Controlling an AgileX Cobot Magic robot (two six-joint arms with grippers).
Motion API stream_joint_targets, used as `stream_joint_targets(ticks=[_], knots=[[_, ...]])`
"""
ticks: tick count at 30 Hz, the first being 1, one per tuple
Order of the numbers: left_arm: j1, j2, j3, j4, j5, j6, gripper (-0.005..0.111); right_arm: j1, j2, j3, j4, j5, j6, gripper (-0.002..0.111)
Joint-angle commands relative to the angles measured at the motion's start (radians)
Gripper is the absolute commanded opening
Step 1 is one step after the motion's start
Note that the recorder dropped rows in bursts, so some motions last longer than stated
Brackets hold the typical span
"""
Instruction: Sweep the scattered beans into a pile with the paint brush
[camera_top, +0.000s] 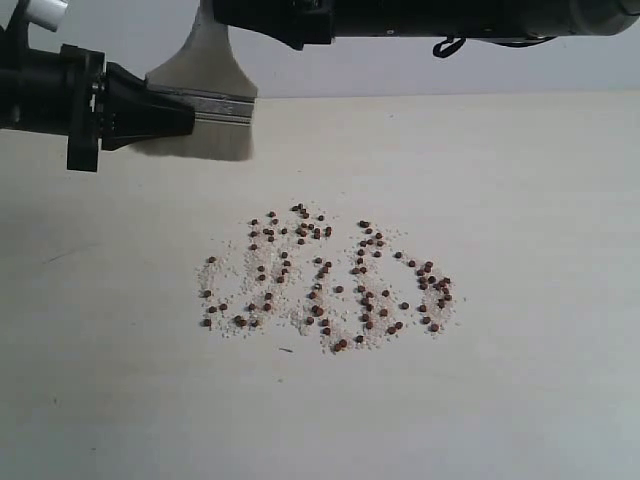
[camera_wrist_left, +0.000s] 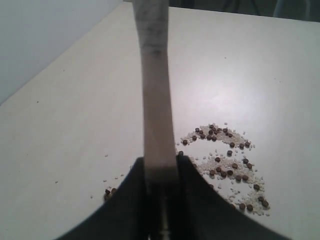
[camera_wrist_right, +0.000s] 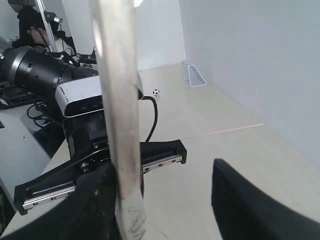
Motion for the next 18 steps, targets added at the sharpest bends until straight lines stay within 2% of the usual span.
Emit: stream_joint_targets(ticks=[1, 18], knots=[[-0.010, 0.025, -0.024, -0.024, 0.032, 0.005, 0.000, 0.001, -0.003, -0.007, 0.006, -0.008, 0.000, 0.053], [-0.010, 0.190, -0.155, -0.080, 0.032, 0.005, 0.000, 0.001, -0.003, -0.007, 0.006, -0.008, 0.008, 0.053]])
